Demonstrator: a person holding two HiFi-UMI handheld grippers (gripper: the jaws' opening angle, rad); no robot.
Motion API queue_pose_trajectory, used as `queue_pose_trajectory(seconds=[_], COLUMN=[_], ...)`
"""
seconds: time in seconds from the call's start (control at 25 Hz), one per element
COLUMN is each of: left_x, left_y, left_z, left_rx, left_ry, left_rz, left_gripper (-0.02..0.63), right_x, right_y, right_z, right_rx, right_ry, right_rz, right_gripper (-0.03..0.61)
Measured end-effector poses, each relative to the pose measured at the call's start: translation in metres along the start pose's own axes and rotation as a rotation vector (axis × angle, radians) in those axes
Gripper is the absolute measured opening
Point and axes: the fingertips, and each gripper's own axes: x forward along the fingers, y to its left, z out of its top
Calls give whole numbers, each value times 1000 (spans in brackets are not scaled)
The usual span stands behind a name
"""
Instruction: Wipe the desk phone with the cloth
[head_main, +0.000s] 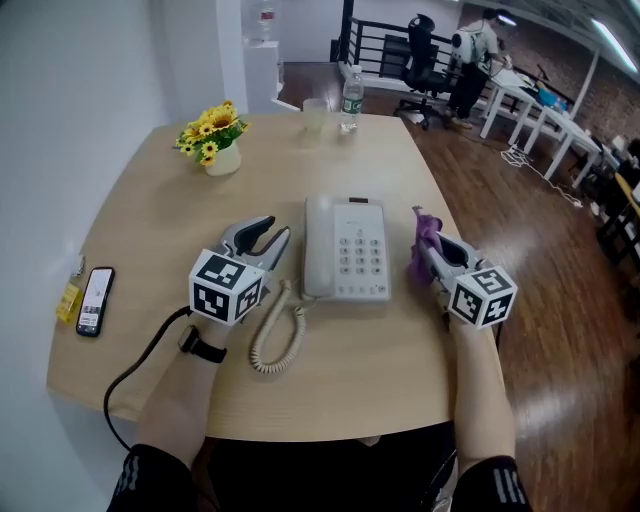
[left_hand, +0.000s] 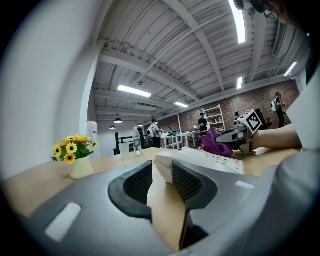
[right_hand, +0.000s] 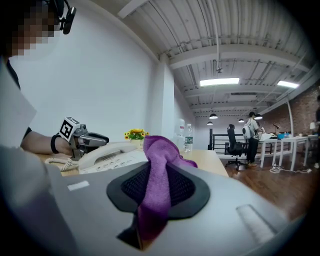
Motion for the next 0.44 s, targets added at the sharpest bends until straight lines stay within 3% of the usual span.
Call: queue_pose_trajectory(seconds=[0.44], left_x=[4], left_y=[2], left_z=[-8], left_rx=[-76], left_ry=[22], left_rz=[-28], left_gripper=[114], right_x=[-2], right_y=[-10], right_z=[-8], right_rx=[120], right_ry=[-4], right_rz=[21], right_gripper=[89])
